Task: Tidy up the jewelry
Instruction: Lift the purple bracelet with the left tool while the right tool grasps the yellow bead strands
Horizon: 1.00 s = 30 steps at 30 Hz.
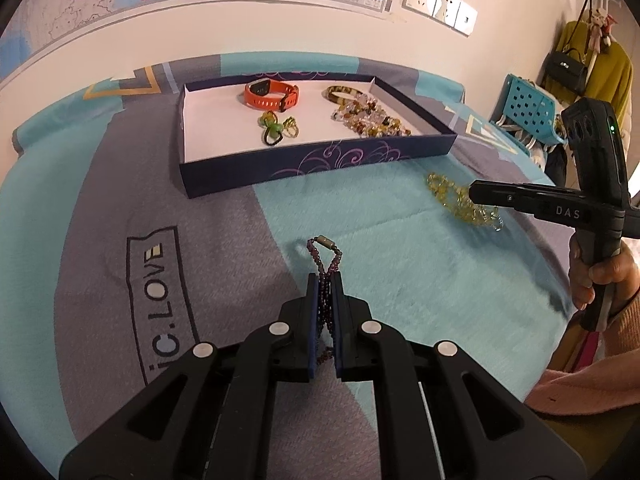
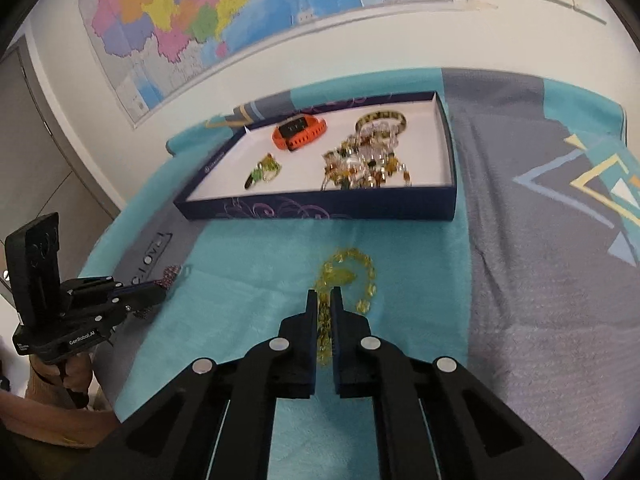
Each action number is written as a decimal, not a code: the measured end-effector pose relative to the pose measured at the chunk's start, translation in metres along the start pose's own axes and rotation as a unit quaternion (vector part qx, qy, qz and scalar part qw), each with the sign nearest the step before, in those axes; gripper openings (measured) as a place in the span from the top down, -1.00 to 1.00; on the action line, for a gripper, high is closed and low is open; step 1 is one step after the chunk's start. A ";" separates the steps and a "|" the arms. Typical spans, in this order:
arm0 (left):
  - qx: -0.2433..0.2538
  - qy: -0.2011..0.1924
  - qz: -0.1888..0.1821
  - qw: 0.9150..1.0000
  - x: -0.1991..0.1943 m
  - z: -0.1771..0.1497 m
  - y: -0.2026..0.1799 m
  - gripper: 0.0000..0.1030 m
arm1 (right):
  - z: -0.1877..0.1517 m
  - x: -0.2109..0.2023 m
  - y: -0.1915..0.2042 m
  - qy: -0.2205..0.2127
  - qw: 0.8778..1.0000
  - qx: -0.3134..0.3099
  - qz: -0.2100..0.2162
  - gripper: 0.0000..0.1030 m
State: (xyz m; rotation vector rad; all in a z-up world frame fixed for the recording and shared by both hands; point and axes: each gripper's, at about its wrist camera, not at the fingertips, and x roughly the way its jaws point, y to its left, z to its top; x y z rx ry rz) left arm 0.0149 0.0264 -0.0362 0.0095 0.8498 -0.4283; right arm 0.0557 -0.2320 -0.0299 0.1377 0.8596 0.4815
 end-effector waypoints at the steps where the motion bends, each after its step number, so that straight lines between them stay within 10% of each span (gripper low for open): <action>1: 0.000 -0.002 -0.001 1.000 -0.001 0.002 -0.001 0.88 | 0.001 -0.001 -0.001 -0.002 1.000 0.003 0.007 0.91; 30: 0.015 -0.048 -0.009 0.999 -0.016 0.043 -0.003 0.88 | 0.071 -0.079 0.015 -0.136 0.989 -0.011 0.063 0.91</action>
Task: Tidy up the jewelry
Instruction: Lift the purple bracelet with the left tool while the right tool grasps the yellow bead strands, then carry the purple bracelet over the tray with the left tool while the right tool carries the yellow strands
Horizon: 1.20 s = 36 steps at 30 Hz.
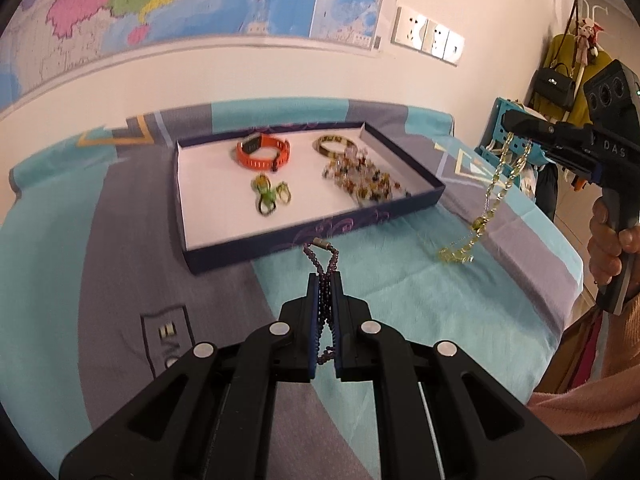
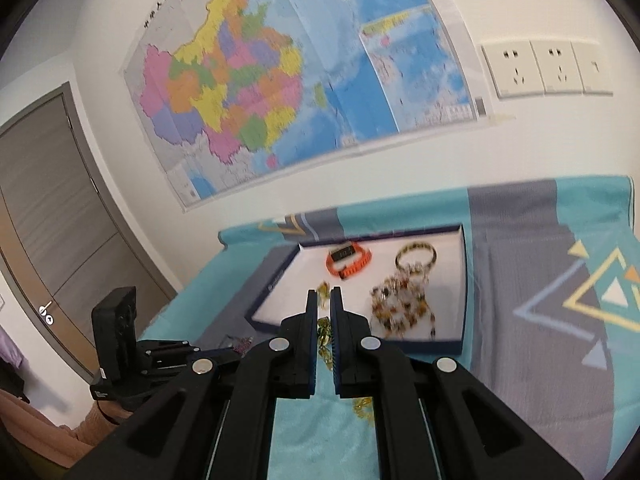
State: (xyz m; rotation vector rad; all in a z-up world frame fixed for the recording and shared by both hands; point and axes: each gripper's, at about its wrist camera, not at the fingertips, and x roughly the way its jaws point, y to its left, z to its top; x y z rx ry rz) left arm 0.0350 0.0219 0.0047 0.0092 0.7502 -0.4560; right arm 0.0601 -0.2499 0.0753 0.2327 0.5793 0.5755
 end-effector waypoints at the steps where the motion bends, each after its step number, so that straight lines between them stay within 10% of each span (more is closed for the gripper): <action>1: 0.002 -0.003 0.001 1.000 0.000 0.003 0.000 0.88 | 0.003 -0.001 0.001 -0.003 1.000 -0.002 0.002 0.91; 36: 0.020 -0.048 0.033 0.998 0.008 0.070 0.015 0.88 | 0.092 0.017 0.020 -0.050 0.998 -0.047 0.010 0.91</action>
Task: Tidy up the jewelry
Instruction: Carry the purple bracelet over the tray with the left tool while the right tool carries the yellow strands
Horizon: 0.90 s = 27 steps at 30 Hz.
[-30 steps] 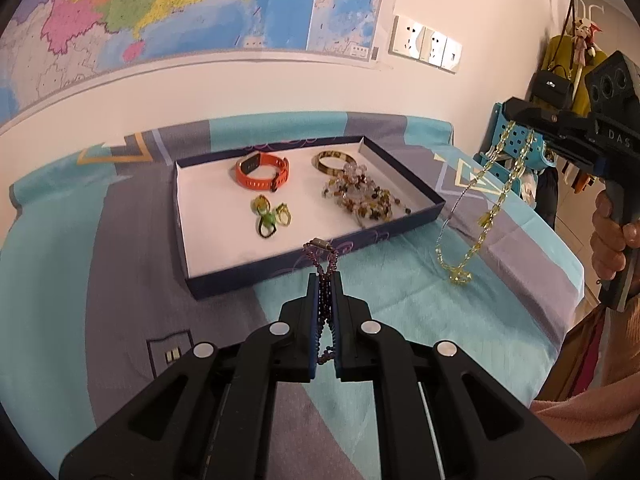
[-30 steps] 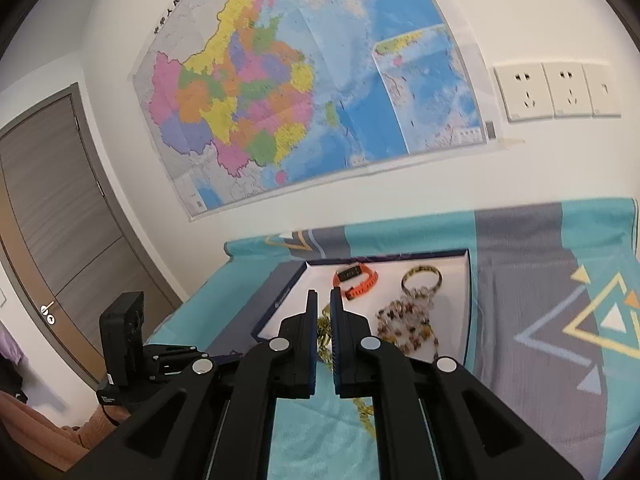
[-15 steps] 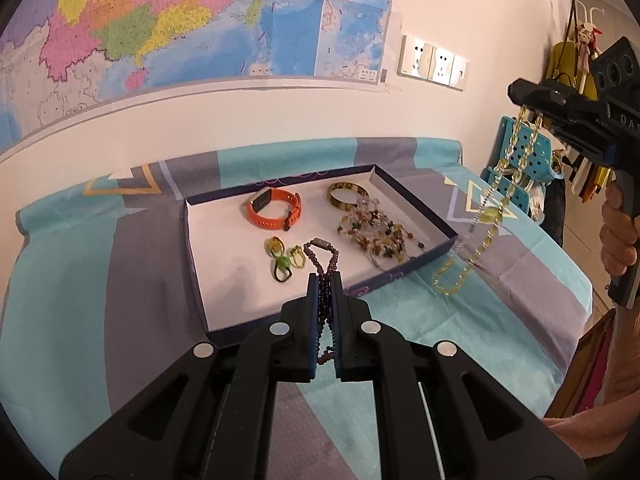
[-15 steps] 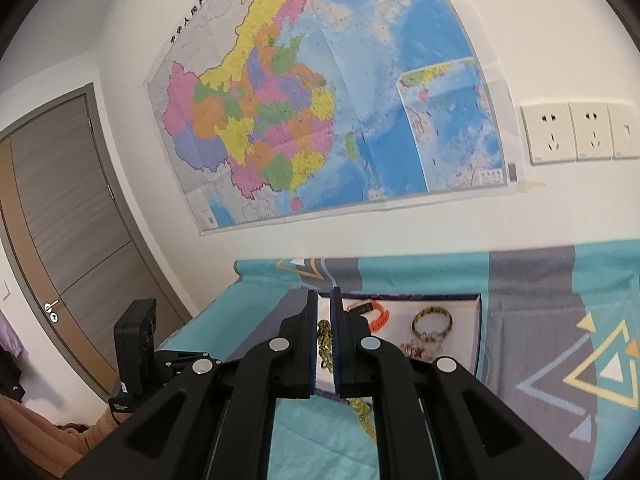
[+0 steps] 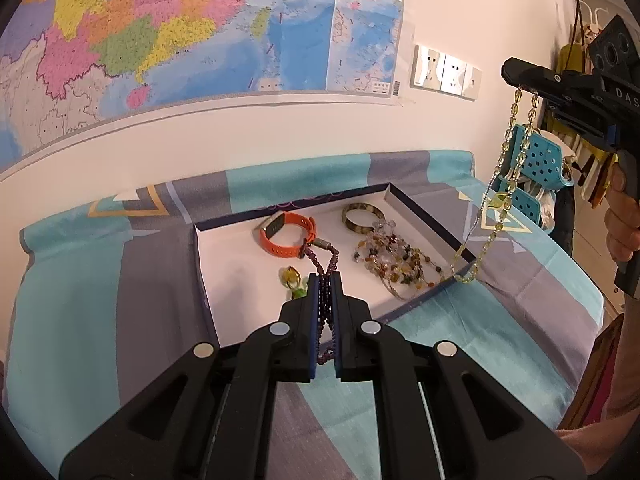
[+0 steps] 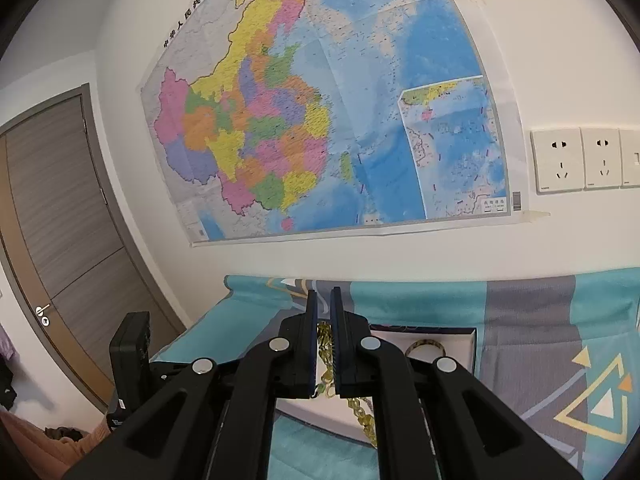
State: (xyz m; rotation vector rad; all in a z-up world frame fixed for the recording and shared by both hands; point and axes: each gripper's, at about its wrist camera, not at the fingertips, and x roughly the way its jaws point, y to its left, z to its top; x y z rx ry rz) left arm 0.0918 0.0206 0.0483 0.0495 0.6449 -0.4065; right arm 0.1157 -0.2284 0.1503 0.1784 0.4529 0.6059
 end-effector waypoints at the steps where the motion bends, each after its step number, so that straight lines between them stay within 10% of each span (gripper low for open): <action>1: -0.001 0.000 0.001 1.000 0.001 0.002 0.002 0.88 | 0.001 0.002 -0.001 0.001 1.000 0.001 0.000 0.91; 27: -0.010 0.022 0.010 1.000 0.033 0.012 0.018 0.88 | 0.007 0.045 -0.022 0.027 0.999 0.020 0.001 0.91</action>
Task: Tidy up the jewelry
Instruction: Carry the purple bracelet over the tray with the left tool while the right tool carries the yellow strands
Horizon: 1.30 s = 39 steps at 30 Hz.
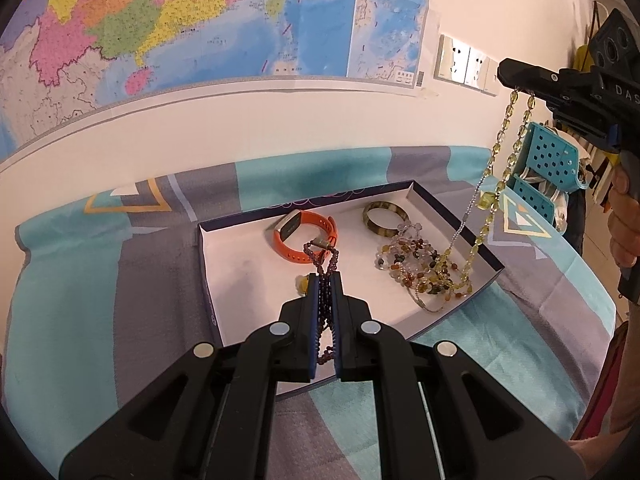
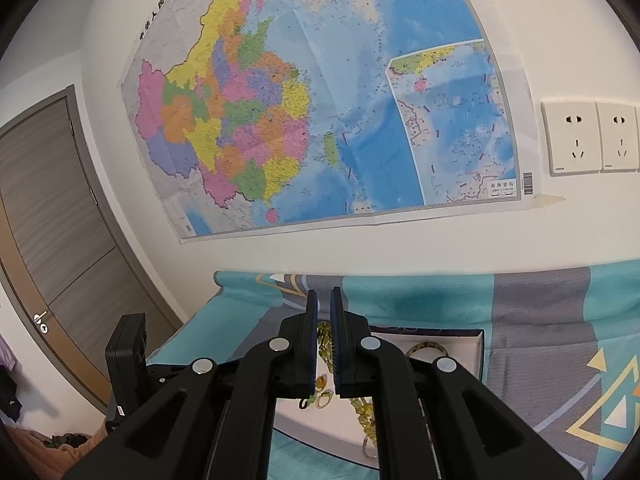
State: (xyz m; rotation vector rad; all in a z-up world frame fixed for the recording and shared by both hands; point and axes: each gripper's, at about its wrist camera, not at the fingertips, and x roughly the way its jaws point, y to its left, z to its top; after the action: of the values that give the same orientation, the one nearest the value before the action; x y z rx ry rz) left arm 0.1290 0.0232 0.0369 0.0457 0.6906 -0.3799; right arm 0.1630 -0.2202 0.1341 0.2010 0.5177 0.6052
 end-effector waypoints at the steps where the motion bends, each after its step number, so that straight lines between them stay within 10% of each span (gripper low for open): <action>1: 0.000 0.001 0.001 1.000 0.001 0.000 0.000 0.88 | 0.000 0.001 -0.001 0.000 1.000 0.001 0.001 0.91; 39: -0.006 0.048 0.005 0.999 0.039 -0.009 0.000 0.88 | -0.020 0.033 -0.036 0.045 0.999 0.027 -0.008 0.91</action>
State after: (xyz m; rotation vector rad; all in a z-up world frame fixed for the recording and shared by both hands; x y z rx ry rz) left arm 0.1512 0.0114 0.0052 0.0560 0.7876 -0.3646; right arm 0.1934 -0.2299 0.0922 0.2215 0.6227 0.5863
